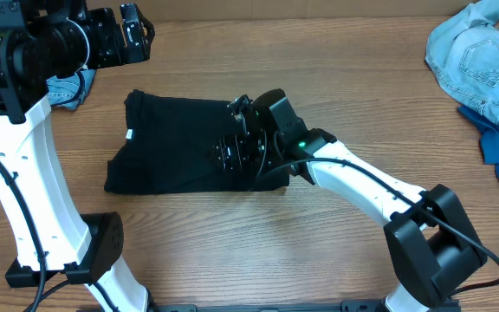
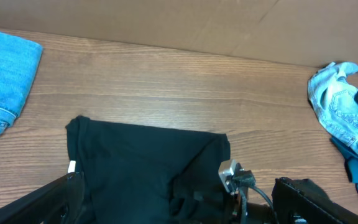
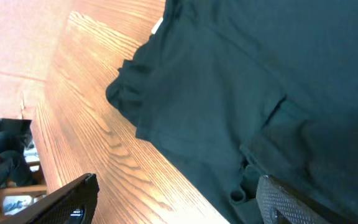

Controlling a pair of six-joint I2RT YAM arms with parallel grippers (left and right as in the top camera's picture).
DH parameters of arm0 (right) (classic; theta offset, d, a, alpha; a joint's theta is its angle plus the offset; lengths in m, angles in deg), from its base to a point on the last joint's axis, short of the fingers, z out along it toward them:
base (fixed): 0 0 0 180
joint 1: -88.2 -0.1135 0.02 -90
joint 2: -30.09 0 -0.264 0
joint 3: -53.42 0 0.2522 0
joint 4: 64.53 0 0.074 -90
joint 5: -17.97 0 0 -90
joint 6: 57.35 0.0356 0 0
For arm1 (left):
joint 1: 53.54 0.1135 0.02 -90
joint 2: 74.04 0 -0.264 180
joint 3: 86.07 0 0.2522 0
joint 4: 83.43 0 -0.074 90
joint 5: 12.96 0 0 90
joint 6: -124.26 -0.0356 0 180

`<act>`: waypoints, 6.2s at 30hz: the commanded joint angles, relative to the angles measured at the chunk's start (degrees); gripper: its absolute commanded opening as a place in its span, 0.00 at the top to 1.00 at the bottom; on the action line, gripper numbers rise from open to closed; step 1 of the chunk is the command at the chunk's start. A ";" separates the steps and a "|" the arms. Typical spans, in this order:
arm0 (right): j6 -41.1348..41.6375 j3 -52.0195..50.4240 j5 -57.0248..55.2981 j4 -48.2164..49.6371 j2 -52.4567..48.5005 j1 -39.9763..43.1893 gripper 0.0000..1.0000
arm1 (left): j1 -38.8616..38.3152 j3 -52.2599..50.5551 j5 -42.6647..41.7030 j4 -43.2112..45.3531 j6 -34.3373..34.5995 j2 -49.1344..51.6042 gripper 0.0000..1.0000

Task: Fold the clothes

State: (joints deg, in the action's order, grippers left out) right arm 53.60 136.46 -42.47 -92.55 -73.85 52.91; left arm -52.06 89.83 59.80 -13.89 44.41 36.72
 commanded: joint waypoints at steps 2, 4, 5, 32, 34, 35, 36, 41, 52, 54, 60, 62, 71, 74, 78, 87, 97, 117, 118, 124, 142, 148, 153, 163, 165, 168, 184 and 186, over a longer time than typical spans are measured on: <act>-1.09 6.88 -5.55 -9.64 0.22 6.21 0.18 | -0.44 0.35 -0.83 -0.09 -1.14 -0.85 0.00; -1.86 7.91 -5.40 -13.86 0.22 10.62 0.20 | -0.44 0.35 -0.83 -0.09 -1.14 -0.85 0.00; -1.95 7.96 -4.37 -15.80 0.20 13.31 0.25 | -0.44 0.35 -0.83 -0.09 -1.14 -0.83 0.00; -5.14 7.96 0.85 -22.38 -11.26 17.73 0.34 | -0.44 0.35 -0.79 -0.09 -1.18 -0.83 0.00; -6.19 8.07 1.66 -22.23 -11.21 18.64 0.34 | -0.44 0.35 -0.79 -0.09 -1.18 -0.83 0.00; -6.19 8.07 1.79 -22.10 -11.21 18.95 0.34 | -0.44 0.35 -0.79 -0.09 -1.18 -0.83 0.00; -6.21 8.07 2.12 -22.05 -11.21 19.10 0.35 | -0.44 0.35 -0.79 -0.09 -1.18 -0.83 0.00; -6.14 8.04 4.02 -21.90 -11.21 17.09 0.54 | -0.44 0.35 -0.79 -0.09 -1.18 -0.83 0.00; -4.46 8.07 5.18 -18.27 -11.19 12.85 0.80 | -0.44 0.35 -0.59 -0.09 -1.40 -0.83 0.00; -4.46 8.07 8.31 -15.52 -11.15 12.85 0.82 | -0.44 0.35 -0.59 -0.09 -1.40 -0.83 0.00; -4.46 8.92 9.01 -13.57 -11.15 13.31 0.61 | -0.44 0.35 -0.59 -0.09 -2.21 -0.83 0.00; -4.44 9.53 6.34 -15.26 -11.15 14.56 0.50 | -0.44 0.35 -0.59 -0.09 -2.47 -0.83 0.00; -5.18 9.75 4.74 -22.40 -11.17 20.37 0.42 | -0.44 0.35 -0.59 -0.09 -2.45 -0.83 0.00; -5.09 9.49 2.62 -22.29 -11.17 18.71 0.42 | -0.44 0.35 -0.61 -0.09 -2.45 -0.83 0.00; -5.01 9.42 -0.94 -22.36 -11.17 16.92 0.42 | -0.44 0.35 -0.61 -0.09 -2.45 -0.83 0.00; -4.85 9.27 -3.61 -22.40 -11.30 16.79 0.42 | -0.44 0.35 -0.63 -0.09 -2.45 -0.83 0.00; -4.15 7.80 -2.93 -20.96 -13.00 13.86 0.64 | -0.44 0.35 -0.63 -0.09 -2.45 -0.83 0.00; 0.33 15.08 15.28 -8.41 -12.98 13.60 0.96 | -0.44 0.35 -0.61 -0.09 -2.45 -0.83 0.00; 1.51 15.08 15.72 -6.08 -12.98 13.60 0.96 | -0.44 0.35 -0.61 -0.09 -2.45 -0.83 0.00; 4.85 15.08 16.04 7.34 -12.98 12.81 0.25 | -0.44 0.35 -0.63 -0.09 -2.43 -0.83 0.00; -7.39 14.99 14.03 -24.15 -13.16 33.29 0.19 | -0.44 0.35 -0.59 0.00 -3.34 -0.83 0.00; -9.22 12.11 10.99 -27.45 -15.63 32.35 0.20 | -0.44 0.35 -0.59 0.02 -3.37 -0.83 0.00; -9.20 9.01 11.26 -27.12 -17.59 30.05 0.22 | -0.44 0.35 -0.59 0.02 -3.37 -0.83 0.00; -9.01 5.42 15.13 -23.71 -18.78 23.41 0.27 | -0.33 0.35 10.95 -0.09 -3.52 -1.84 0.00; -8.96 5.35 16.46 -22.84 -18.78 22.08 0.30 | -0.33 0.35 13.46 -0.09 -3.30 -3.19 0.00; -7.04 5.35 16.65 -20.61 -18.78 20.17 0.34 | -0.33 0.35 16.83 -0.09 -3.30 -6.88 0.00; -0.35 5.38 17.27 -10.43 -18.73 18.84 0.91 | -0.33 0.35 17.84 -0.09 -0.87 -21.64 0.00; -0.28 5.38 17.27 -10.45 -18.53 18.84 0.96 | -0.33 0.35 17.84 -0.09 -0.87 -21.51 0.00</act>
State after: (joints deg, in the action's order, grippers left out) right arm 51.78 142.14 -25.90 -103.39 -91.71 72.19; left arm -52.06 90.60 76.52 -13.91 42.90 13.35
